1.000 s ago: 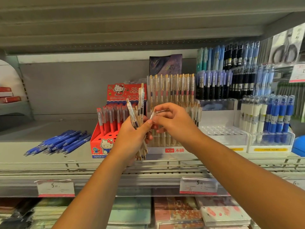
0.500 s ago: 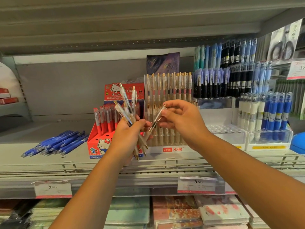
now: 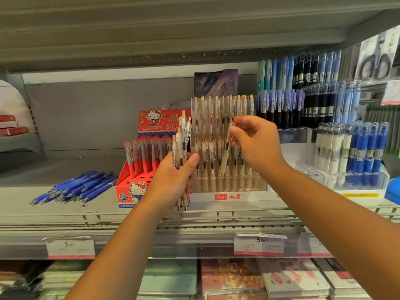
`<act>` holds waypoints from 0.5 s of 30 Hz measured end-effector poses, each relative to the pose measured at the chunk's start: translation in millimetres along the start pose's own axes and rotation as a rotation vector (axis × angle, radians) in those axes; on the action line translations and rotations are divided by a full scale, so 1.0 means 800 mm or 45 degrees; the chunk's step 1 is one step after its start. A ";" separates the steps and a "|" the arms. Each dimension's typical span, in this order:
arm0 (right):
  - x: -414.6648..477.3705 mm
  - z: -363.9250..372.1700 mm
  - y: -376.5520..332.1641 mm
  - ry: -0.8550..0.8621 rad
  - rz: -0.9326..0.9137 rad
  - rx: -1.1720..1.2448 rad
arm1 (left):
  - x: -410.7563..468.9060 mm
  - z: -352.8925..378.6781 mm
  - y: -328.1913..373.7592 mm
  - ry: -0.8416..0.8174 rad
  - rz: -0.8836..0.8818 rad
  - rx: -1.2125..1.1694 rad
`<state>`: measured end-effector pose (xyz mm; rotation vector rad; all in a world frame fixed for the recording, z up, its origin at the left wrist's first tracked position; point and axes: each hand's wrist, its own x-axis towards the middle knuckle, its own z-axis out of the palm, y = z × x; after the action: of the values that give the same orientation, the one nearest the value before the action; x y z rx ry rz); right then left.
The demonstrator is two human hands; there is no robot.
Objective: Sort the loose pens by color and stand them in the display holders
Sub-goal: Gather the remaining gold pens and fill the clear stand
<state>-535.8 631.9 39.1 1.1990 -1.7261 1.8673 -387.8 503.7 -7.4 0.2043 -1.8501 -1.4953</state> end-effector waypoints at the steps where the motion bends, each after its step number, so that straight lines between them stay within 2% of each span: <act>1: -0.001 0.002 0.001 -0.015 -0.021 -0.030 | 0.000 0.000 0.000 -0.008 -0.002 0.006; 6: -0.004 0.009 0.008 -0.096 -0.087 -0.142 | 0.001 0.001 -0.001 -0.053 -0.024 -0.072; 9: -0.005 0.014 0.016 -0.189 -0.015 -0.180 | 0.001 0.001 -0.001 -0.094 -0.022 -0.084; 15: -0.005 0.010 0.028 -0.292 0.087 -0.263 | 0.000 0.003 -0.005 -0.147 -0.021 0.107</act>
<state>-547.2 620.7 20.6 1.3271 -2.0479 1.5899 -390.6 504.8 -11.1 0.1768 -2.0100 -1.4687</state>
